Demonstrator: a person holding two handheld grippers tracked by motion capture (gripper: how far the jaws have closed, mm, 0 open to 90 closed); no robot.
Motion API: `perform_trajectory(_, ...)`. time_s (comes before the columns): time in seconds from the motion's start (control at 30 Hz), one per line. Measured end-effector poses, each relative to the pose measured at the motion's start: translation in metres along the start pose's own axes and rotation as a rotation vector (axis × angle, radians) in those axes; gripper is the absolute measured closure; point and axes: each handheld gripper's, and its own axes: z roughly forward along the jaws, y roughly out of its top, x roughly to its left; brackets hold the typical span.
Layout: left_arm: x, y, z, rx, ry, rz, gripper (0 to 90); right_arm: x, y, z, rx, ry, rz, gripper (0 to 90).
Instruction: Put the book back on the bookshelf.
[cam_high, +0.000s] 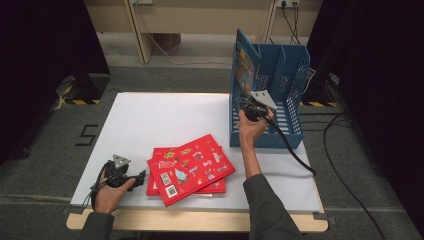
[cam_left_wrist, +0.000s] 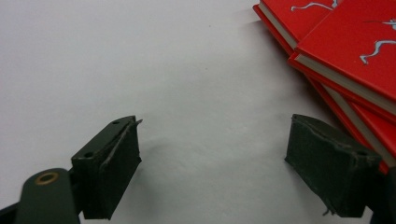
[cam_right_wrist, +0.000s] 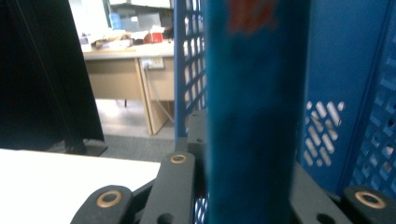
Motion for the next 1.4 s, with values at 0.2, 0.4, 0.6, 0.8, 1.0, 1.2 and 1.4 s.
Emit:
perform_trajectory(0.2,0.0,0.0,0.0,-0.001,-0.001,-0.002,16.1,0.002,0.002,-0.001,0.041,0.027,-0.027,77.1)
perform_trajectory(0.4,0.0,0.0,0.0,-0.001,0.0,-0.002,16.2,-0.004,0.0,-0.007,0.075,0.048,-0.034,76.1)
perform_trajectory(0.6,0.0,0.0,0.0,0.006,-0.002,-0.001,16.1,-0.007,-0.006,-0.022,0.078,0.105,-0.035,69.0)
perform_trajectory(0.8,0.0,0.0,-0.001,0.006,-0.002,-0.001,16.2,-0.008,-0.006,-0.034,0.083,0.163,-0.026,66.6)
perform_trajectory(1.0,0.0,0.0,0.0,0.007,-0.002,-0.001,16.1,-0.009,-0.011,-0.044,0.1,0.2,-0.061,66.9)
perform_trajectory(1.2,0.001,0.0,0.0,0.008,-0.003,-0.003,15.9,-0.007,-0.01,-0.042,0.111,0.221,-0.04,64.9)
perform_trajectory(1.4,0.001,0.0,0.0,0.008,-0.004,-0.006,15.9,0.004,-0.007,-0.032,0.123,0.216,-0.06,61.0)
